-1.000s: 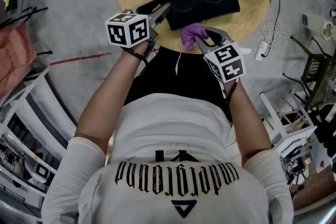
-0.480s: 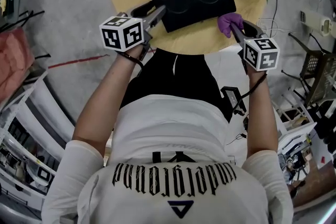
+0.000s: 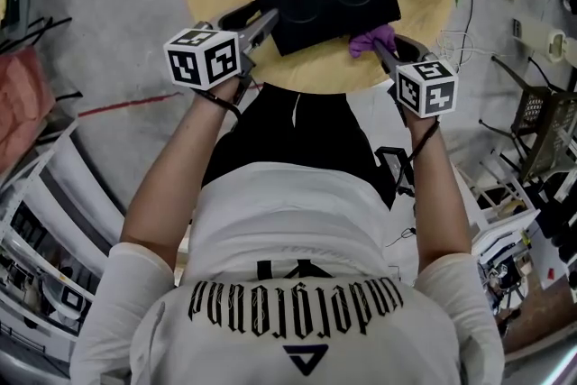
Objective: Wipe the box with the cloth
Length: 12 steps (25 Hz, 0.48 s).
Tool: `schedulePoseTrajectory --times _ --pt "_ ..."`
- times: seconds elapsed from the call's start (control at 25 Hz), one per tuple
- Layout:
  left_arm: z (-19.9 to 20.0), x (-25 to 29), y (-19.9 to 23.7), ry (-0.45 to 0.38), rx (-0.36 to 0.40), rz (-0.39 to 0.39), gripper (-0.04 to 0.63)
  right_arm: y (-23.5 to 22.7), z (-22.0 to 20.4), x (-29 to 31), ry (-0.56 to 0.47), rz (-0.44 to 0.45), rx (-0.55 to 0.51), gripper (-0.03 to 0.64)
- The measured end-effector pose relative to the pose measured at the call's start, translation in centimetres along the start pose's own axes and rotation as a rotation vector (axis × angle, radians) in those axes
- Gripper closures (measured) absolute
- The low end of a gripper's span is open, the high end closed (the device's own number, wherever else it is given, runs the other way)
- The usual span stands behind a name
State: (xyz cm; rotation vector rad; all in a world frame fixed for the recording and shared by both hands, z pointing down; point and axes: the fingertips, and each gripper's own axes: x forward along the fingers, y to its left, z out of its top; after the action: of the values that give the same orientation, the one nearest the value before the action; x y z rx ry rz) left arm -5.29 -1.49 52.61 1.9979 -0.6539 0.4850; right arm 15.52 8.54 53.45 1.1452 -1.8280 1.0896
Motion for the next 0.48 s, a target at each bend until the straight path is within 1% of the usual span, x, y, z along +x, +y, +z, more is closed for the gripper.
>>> schedulePoseTrajectory --times 0.12,0.24,0.36,0.48 --pt "0.1 0.0 0.0 0.002 0.0 0.004 0.393 3.3 0.2 1.2 0.01 0.057 -0.047 0.512" --pt "0.2 0.1 0.0 0.007 0.0 0.01 0.393 5.1 0.1 1.7 0.024 0.097 -0.094 0.512" --pt "0.2 0.0 0.0 0.014 0.013 0.015 0.393 4.8 0.1 1.5 0.023 0.106 -0.103 0.512" --pt "0.1 0.0 0.0 0.03 0.032 0.018 0.393 2.6 0.3 0.5 0.02 0.084 -0.11 0.511"
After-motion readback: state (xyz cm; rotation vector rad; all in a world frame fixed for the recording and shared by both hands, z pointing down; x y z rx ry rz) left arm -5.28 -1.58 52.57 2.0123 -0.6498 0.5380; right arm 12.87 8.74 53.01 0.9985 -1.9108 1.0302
